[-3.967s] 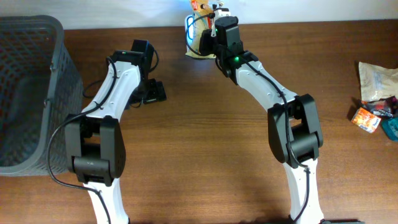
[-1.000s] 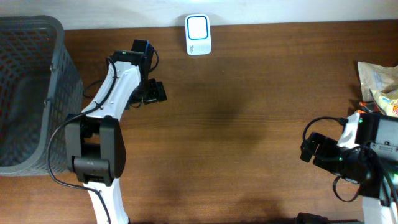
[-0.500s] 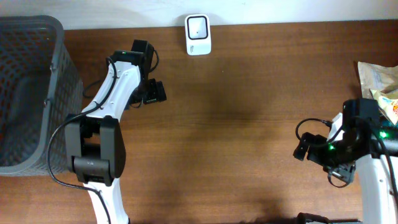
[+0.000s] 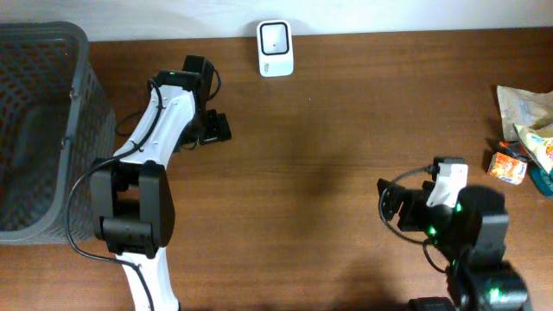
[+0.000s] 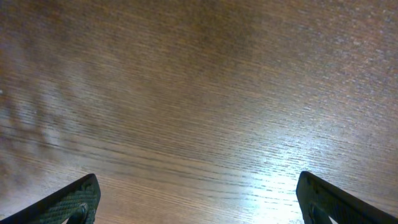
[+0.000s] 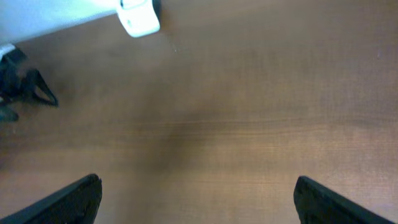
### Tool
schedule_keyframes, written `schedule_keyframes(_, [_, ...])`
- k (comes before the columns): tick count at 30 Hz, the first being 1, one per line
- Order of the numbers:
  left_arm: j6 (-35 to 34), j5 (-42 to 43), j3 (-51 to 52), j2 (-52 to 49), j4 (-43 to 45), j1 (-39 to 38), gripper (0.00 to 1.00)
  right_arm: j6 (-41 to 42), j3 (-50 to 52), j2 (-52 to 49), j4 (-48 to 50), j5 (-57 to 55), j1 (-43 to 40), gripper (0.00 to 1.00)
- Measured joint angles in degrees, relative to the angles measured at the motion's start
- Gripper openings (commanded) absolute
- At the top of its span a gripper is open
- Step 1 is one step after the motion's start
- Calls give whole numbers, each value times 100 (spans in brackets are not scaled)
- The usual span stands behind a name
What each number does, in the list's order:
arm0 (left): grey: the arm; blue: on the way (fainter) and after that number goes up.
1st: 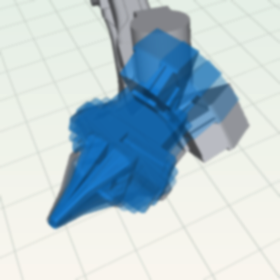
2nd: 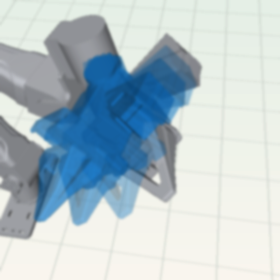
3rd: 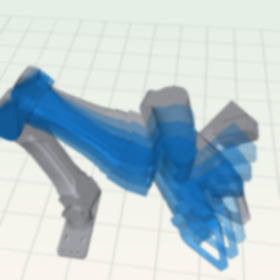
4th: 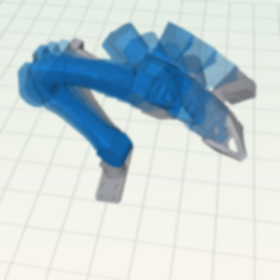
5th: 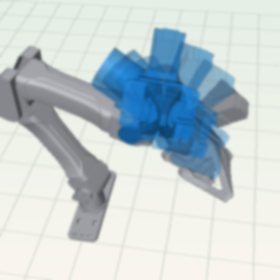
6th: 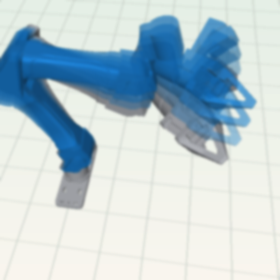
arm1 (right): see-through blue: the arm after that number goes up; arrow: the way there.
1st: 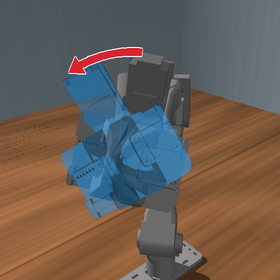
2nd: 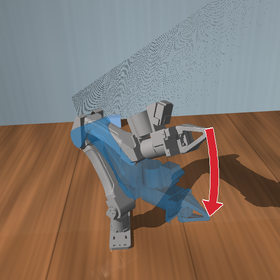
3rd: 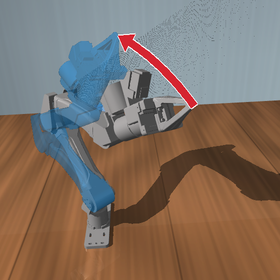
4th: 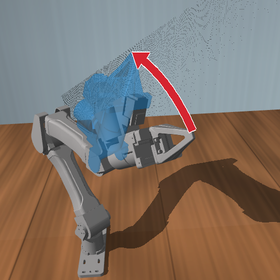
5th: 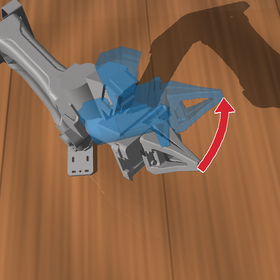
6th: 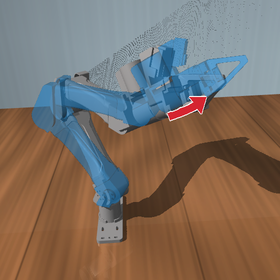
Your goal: Scan the item barcode
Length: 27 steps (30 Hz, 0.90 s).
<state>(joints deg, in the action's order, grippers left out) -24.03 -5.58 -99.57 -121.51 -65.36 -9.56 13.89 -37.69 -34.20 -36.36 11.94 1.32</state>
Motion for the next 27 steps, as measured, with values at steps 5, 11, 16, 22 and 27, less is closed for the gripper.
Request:
schedule_keyframes(5, [0, 20, 0, 0, 0, 0, 99, -68, 1263, 953, 1443, 0, 7, 98])
schedule_keyframes(11, [0, 22, 0, 0, 0, 0, 99, -85, 2653, 2293, 2446, 2, 17, 98])
schedule_keyframes(16, [0, 22, 2, 0, 2, 0, 99, -87, 3403, 3143, 3014, -24, 17, 98])
schedule_keyframes(22, [0, 22, 2, 0, 0, 0, 99, -136, 3665, 3329, 3283, -175, 17, 98])
schedule_keyframes(27, [0, 22, 0, 0, 0, 0, 99, -426, 3668, 3329, 3274, -247, -107, 98])
